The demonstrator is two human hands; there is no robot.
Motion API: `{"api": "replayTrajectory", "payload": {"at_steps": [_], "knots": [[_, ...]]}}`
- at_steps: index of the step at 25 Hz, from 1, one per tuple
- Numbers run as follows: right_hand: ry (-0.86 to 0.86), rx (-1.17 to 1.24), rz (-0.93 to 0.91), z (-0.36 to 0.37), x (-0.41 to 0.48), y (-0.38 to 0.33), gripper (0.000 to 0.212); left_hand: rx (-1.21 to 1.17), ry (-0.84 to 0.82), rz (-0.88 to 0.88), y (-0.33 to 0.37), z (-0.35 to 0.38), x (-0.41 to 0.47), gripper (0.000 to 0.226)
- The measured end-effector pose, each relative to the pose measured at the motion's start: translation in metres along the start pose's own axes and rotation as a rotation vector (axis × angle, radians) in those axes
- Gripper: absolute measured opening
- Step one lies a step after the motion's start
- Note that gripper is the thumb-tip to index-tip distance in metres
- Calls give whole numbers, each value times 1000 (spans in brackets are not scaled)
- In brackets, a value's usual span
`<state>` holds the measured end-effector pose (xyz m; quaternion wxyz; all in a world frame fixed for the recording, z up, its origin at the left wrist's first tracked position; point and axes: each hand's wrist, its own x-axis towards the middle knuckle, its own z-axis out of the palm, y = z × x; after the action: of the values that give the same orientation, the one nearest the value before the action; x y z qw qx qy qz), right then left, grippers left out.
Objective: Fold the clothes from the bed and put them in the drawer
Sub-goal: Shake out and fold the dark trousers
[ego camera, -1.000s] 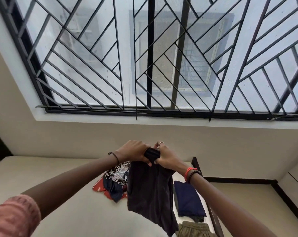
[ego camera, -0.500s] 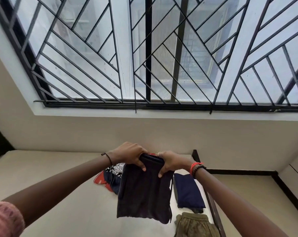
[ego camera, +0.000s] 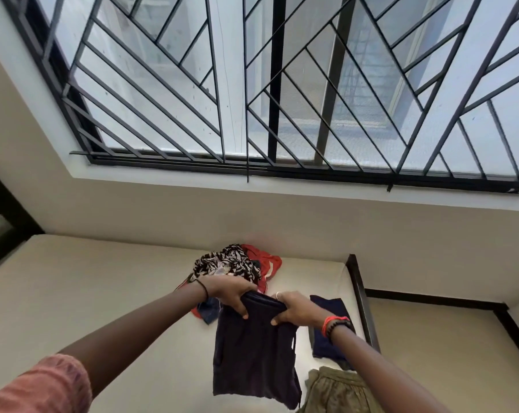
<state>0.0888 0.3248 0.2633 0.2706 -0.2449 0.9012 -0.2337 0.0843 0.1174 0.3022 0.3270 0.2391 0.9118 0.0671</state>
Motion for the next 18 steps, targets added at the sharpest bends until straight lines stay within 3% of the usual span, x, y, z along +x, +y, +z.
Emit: {"api": "replayTrajectory", "payload": {"at_steps": [2, 5, 13, 18], "knots": [[13, 13, 5, 6, 8, 13, 58, 13, -39, -25, -2, 5, 14, 42], [123, -30, 23, -13, 25, 24, 84, 156, 127, -57, -8, -6, 32, 41], [471, -209, 12, -73, 33, 5, 77, 368, 571, -94, -9, -55, 32, 60], [621, -398, -60, 43, 36, 33, 54, 362, 695, 120, -42, 79, 54, 61]]}}
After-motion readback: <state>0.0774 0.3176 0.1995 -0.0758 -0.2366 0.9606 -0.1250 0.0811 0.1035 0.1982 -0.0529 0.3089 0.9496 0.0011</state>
